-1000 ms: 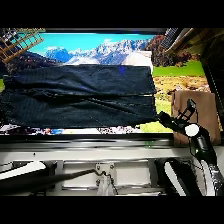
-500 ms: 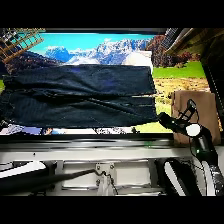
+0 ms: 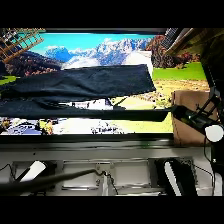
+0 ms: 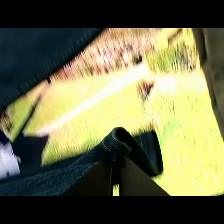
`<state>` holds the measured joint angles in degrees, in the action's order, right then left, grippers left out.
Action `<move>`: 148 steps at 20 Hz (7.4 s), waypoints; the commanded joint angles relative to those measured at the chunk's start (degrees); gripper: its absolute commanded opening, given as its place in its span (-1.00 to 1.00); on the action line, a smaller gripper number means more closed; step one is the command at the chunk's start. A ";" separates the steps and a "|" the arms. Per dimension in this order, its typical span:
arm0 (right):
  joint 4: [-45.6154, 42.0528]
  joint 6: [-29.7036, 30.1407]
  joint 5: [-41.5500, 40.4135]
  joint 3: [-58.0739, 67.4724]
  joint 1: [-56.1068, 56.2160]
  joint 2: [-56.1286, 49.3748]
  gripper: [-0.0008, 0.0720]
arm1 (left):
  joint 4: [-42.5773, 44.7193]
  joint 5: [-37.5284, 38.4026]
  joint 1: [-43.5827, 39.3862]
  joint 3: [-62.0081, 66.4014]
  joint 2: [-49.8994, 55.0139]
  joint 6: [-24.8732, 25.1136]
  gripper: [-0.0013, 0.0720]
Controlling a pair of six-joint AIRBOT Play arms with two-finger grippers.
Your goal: Fold the clothes and pants, and hang the long-sleeved shirts on hangers.
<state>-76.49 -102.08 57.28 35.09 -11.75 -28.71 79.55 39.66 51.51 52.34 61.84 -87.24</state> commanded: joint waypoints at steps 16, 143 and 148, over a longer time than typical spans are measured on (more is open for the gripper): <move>8.39 12.81 -8.00 75.52 1.55 -85.55 -0.89 | -0.11 -11.10 -19.67 44.85 45.05 -1.03 -0.92; 30.42 42.99 10.60 18.14 -5.40 -60.63 0.21 | -44.37 24.79 -65.53 32.35 30.14 23.61 -0.03; 32.79 41.27 12.13 17.55 3.15 -60.52 -0.82 | -42.60 25.77 -70.44 32.35 34.88 22.67 -0.24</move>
<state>-45.65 -59.53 68.27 52.90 -12.69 -89.38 35.73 64.73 -15.73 84.62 94.19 -63.88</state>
